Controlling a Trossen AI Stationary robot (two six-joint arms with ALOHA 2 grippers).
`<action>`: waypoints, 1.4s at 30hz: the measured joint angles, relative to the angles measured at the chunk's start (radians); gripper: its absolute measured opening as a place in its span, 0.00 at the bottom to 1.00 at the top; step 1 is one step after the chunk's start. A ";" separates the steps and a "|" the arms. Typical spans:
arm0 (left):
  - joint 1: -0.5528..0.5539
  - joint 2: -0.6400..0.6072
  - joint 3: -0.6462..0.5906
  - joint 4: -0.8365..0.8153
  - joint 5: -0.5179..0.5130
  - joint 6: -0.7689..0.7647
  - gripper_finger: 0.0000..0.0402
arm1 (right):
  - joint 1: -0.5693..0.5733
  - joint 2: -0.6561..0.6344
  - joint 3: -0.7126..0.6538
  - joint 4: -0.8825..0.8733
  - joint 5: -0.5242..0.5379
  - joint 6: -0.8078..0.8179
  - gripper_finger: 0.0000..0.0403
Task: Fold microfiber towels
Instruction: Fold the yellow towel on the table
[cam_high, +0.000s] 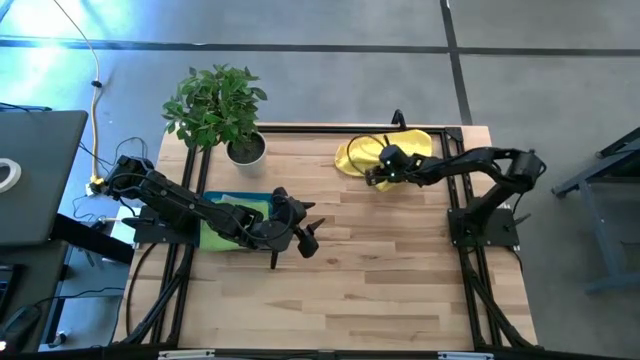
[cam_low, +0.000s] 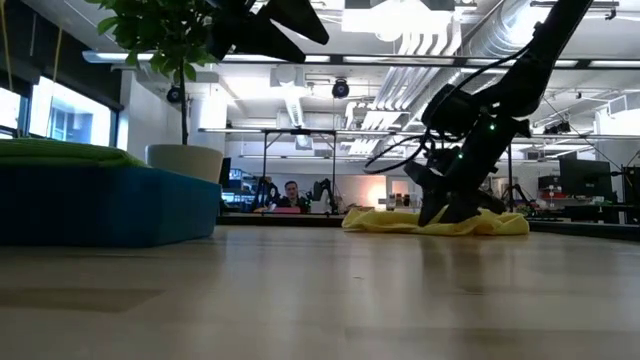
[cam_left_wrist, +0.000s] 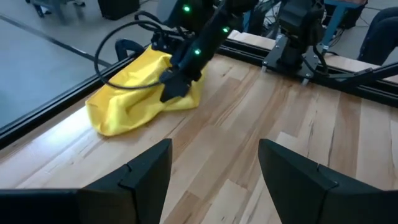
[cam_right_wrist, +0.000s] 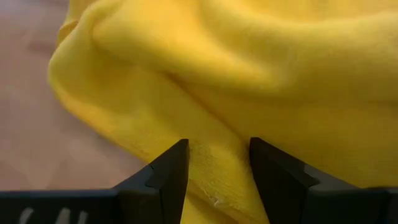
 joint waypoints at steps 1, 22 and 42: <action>0.000 0.000 0.000 0.000 0.000 0.000 0.57 | 0.019 0.000 0.000 0.000 -0.003 0.001 0.41; -0.002 0.000 0.000 0.000 0.074 -0.050 0.57 | 0.596 -0.001 -0.005 0.061 -0.101 0.133 0.41; -0.030 0.000 -0.001 -0.106 0.457 -0.039 0.57 | 0.843 -0.192 -0.006 -0.203 0.037 -0.489 0.41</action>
